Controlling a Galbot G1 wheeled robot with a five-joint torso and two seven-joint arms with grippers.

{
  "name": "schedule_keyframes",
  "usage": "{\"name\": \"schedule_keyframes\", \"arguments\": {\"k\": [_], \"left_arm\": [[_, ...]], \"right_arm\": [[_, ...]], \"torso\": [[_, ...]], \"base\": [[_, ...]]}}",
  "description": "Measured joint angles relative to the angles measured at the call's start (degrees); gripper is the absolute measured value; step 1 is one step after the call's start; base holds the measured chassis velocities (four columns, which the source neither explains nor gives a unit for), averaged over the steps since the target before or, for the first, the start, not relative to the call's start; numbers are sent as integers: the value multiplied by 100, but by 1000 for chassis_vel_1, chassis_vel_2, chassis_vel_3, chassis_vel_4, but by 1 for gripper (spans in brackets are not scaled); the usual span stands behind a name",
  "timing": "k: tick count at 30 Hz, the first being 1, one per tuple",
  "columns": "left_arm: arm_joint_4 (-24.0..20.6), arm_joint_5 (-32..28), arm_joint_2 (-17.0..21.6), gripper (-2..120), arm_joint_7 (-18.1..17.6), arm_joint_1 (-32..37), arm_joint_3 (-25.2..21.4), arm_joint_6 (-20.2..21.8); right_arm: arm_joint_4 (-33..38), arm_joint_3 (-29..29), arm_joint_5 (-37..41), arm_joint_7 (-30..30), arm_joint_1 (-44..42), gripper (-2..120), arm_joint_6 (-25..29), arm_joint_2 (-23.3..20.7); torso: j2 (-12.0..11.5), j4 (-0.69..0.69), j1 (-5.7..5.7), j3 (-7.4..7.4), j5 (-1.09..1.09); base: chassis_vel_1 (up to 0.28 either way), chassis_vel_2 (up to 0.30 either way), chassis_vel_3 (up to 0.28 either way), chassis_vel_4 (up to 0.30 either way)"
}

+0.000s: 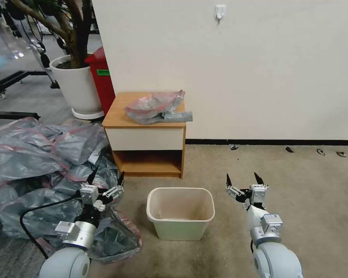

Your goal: Pick up the garbage bag from the table and place it over the trash can.

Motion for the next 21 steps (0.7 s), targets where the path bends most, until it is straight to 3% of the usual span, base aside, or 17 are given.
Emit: {"name": "schedule_keyframes", "arguments": {"k": [3, 4, 7, 17, 21], "left_arm": [[54, -12, -15, 100, -51, -18, -1, 7], [60, -20, -20, 100, -42, -8, 2, 12], [77, -28, -29, 100, -23, -10, 12, 19], [98, -35, -21, 100, -15, -25, 29, 27], [73, -49, 11, 100, -82, -18, -28, 20]], "right_arm": [[417, 301, 507, -177, -457, 100, 298, -212], [648, 478, 812, -287, -733, 100, 442, -342], [717, 499, 990, -417, -833, 100, 449, -408], [579, 371, 1380, -464, -639, 100, 599, -549], [363, 30, 1727, -386, -108, 100, 703, -763]], "torso": [[0, 1, 0, 0, -1], [0, -6, 0, 0, -9], [0, 0, 0, 0, -1], [0, -1, 0, 0, -2], [0, -1, 0, 0, -2]], "base": [[0, 0, 0, 0], [0, 0, 0, 0], [0, 0, 0, 0], [0, 0, 0, 0], [0, 0, 0, 0]]}}
